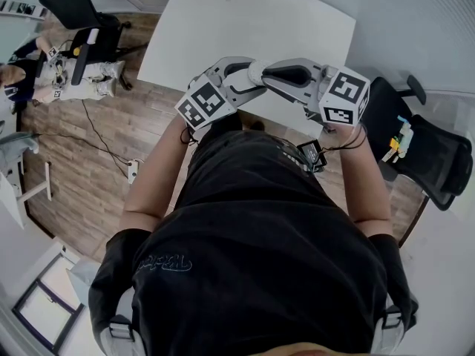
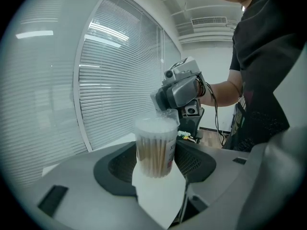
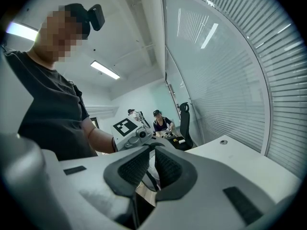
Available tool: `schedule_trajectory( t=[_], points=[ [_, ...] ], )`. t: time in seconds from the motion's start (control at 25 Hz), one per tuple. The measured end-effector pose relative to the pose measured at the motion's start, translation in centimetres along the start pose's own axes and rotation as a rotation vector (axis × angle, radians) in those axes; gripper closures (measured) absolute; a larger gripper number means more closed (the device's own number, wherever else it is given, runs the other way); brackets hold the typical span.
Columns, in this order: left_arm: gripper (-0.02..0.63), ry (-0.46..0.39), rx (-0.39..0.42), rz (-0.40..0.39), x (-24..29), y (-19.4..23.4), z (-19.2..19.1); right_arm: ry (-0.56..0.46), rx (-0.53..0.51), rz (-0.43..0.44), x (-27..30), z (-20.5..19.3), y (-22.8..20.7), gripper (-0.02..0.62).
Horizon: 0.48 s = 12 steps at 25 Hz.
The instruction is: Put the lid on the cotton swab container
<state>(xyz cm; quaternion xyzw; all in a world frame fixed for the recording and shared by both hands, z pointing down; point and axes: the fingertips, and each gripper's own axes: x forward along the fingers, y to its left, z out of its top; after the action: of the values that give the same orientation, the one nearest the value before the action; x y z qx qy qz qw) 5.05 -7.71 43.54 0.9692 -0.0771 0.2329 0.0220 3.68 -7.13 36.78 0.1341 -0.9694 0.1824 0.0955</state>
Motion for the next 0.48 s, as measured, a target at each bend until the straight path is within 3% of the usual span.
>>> schedule_trajectory(
  t=[0.48],
  points=[
    [0.351,-0.002,-0.013,-0.006,0.08,-0.20,0.15,-0.004,0.012,-0.011,0.09,-0.30,-0.08,0.545]
  ],
)
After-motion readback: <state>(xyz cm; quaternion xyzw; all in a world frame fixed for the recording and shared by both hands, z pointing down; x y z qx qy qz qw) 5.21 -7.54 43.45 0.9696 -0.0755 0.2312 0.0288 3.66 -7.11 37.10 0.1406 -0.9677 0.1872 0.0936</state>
